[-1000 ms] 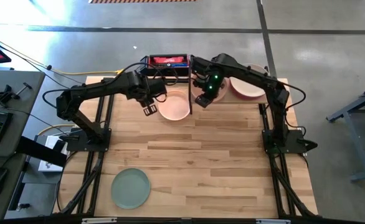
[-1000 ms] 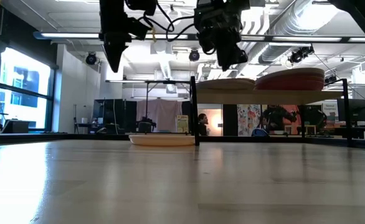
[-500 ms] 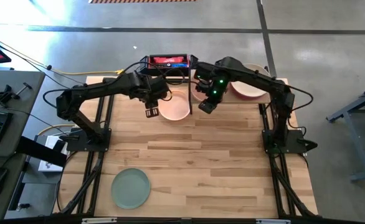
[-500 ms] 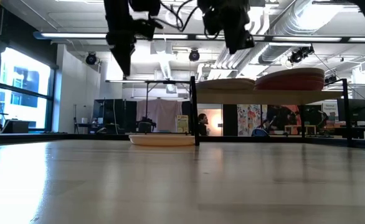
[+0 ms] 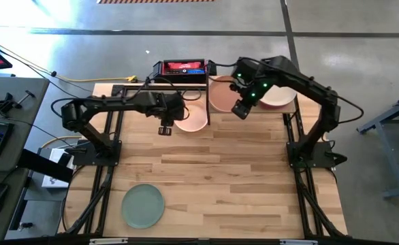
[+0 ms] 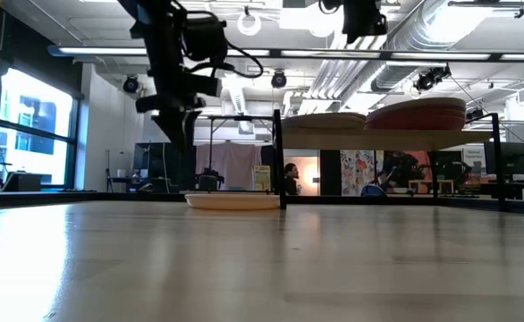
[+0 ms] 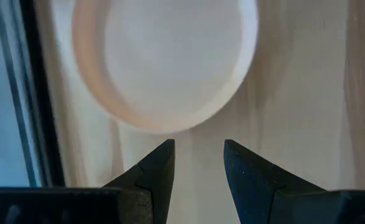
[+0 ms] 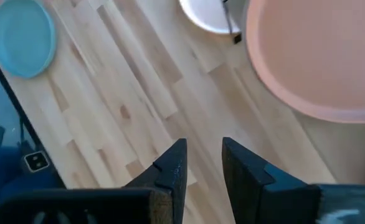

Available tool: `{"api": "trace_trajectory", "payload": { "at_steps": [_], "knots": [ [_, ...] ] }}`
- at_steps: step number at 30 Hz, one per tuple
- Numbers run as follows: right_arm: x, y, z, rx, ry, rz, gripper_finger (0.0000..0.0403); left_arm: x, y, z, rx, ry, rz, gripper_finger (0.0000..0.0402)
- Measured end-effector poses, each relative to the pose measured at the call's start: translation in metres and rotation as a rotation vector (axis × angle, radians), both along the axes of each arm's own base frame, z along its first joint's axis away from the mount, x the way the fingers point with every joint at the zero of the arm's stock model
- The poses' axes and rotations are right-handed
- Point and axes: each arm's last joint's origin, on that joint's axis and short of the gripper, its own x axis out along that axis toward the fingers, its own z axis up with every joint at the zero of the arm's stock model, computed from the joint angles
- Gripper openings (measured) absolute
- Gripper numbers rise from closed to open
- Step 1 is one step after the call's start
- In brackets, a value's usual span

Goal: Place and stack plates onto a shelf
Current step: Stack the light brown plate on top of the brown plate

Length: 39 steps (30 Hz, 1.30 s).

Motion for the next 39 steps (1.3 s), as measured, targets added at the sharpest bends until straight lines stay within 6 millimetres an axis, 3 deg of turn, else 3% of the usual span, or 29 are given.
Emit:
{"api": "trace_trajectory", "payload": {
  "at_steps": [11, 26, 34, 39],
  "knots": [
    [-0.012, 0.004, 0.01, -0.034, -0.029, -0.007, 0.0078, -0.001, -0.003, -0.035, 0.002, -0.024, -0.242, 0.0129],
    [-0.012, 0.004, 0.01, -0.034, -0.028, -0.009, 0.0078, 0.017, 0.005, -0.091, 0.02, 0.078, -0.25, 0.0129],
    [-0.012, 0.004, 0.01, -0.033, -0.028, -0.011, 0.0078, 0.019, 0.004, -0.097, 0.024, 0.098, -0.264, 0.0124],
    [-0.012, 0.004, 0.01, -0.038, -0.028, -0.005, 0.0078, 0.019, 0.001, -0.096, 0.019, 0.1, -0.273, 0.0076]
  ]
}}
